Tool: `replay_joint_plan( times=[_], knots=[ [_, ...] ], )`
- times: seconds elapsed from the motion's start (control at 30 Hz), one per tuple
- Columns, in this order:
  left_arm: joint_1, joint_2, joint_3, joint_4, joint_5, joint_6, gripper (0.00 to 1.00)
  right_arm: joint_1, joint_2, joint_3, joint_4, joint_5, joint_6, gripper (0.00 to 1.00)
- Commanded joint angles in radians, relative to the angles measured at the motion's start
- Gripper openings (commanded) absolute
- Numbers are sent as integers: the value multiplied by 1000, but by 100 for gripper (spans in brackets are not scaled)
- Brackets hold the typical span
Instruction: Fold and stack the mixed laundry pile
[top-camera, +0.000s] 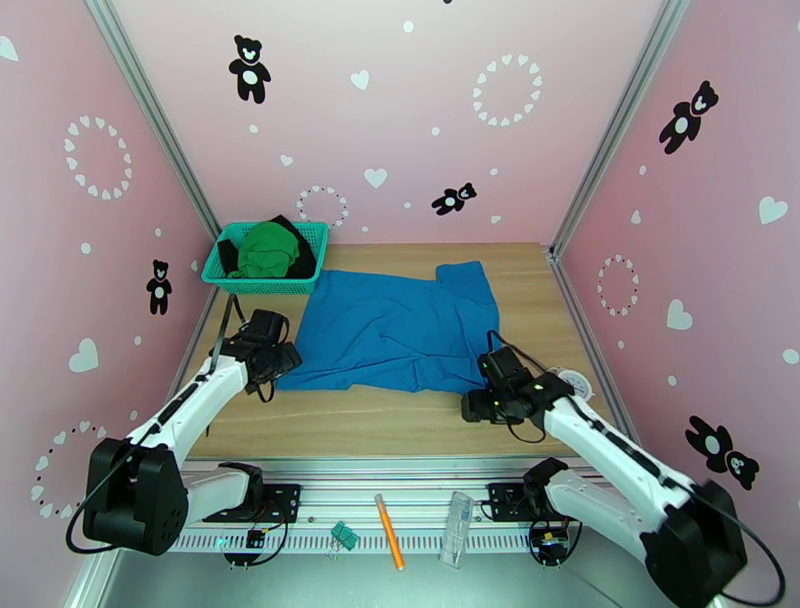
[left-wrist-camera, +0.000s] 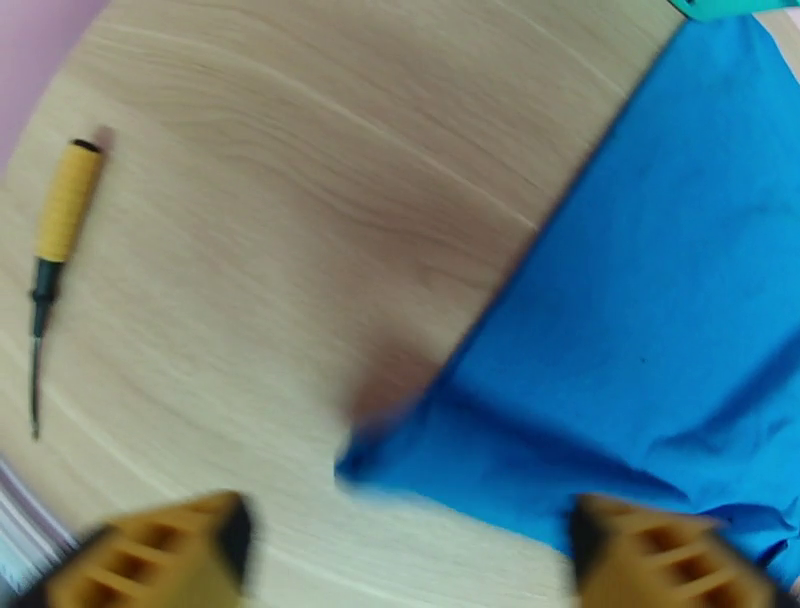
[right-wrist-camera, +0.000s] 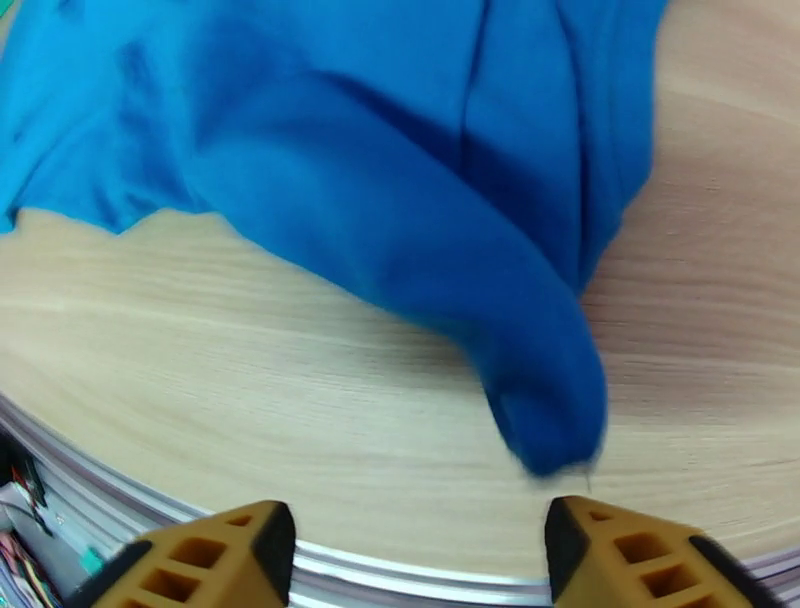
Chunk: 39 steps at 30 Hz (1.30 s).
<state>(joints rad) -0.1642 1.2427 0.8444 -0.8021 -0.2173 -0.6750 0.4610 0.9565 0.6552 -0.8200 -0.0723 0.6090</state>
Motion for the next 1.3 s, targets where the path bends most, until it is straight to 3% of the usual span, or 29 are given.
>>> replay_joint_plan(
  times=[0.0,0.1,0.17,0.33,0.4,0.63,0.93,1.27],
  knots=[
    [6,-21,75,-62,-67,9,98,-111,42,132,4,15,-49,74],
    [-3,-39,111,-86,-68,14,98,-272,218,236,84,-58,-111,73],
    [-12,-61,120,-91,-66,19,97,-335,367,317,126,-80,-135,65],
    [-18,-111,124,-99,-43,23,96,-396,753,550,175,-111,-153,10],
    [-19,-114,125,-97,-26,20,96,-397,881,642,168,-108,-148,0],
    [-24,-104,137,-95,8,20,95,-397,1081,740,156,-51,-96,0],
    [-25,-89,169,-107,48,49,98,-450,1277,979,-14,62,-182,0],
    [-25,-76,129,-86,75,45,98,-520,1496,1343,-153,11,-262,0]
  ],
)
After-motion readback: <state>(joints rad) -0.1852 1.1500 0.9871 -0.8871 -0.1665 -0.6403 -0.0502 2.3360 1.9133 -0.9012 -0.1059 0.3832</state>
